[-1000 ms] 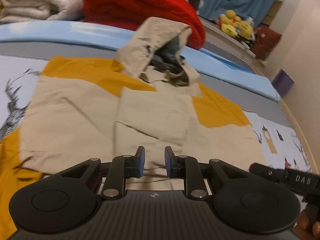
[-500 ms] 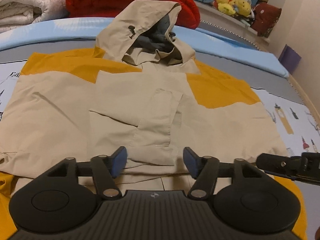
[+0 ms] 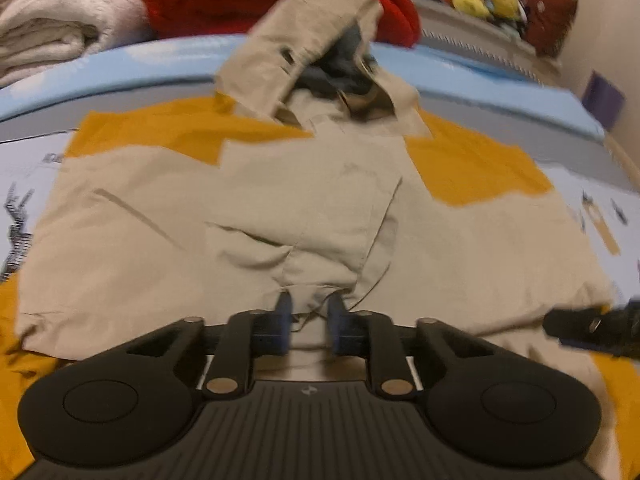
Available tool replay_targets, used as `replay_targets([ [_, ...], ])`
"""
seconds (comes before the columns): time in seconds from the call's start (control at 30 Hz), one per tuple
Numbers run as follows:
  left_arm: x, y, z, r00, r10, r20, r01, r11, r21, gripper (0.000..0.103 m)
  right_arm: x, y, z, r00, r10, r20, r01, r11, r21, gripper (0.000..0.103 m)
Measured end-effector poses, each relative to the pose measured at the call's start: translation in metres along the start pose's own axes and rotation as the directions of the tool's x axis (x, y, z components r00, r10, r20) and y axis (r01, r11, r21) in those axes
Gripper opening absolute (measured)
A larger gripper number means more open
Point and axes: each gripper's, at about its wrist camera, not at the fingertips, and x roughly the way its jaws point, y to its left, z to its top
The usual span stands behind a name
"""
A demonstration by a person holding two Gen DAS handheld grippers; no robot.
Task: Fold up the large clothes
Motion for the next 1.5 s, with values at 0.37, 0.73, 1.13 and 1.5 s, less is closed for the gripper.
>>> replay_targets([
  [0.37, -0.074, 0.117, -0.001, 0.969, 0.229, 0.095, -0.143, 0.828, -0.542, 0.036, 0.003, 0.001, -0.002, 1.0, -0.029, 0.013, 0.028, 1.0, 0.004, 0.027],
  [0.73, -0.04, 0.204, -0.027, 1.0, -0.025, 0.019, 0.03, 0.581, -0.813, 0.039, 0.023, -0.01, -0.002, 0.998, -0.066, -0.024, 0.068, 0.996, 0.063, 0.029],
  [1.13, -0.024, 0.217, -0.028, 0.998, -0.059, 0.027, 0.056, 0.563, -0.825, 0.017, 0.036, -0.029, 0.006, 0.996, -0.07, -0.046, 0.077, 0.979, 0.186, 0.029],
  [1.5, -0.06, 0.191, -0.013, 0.996, 0.045, 0.08, 0.029, 0.669, -0.742, 0.004, 0.024, -0.047, 0.015, 0.999, -0.027, 0.017, 0.02, 0.952, 0.304, 0.029],
])
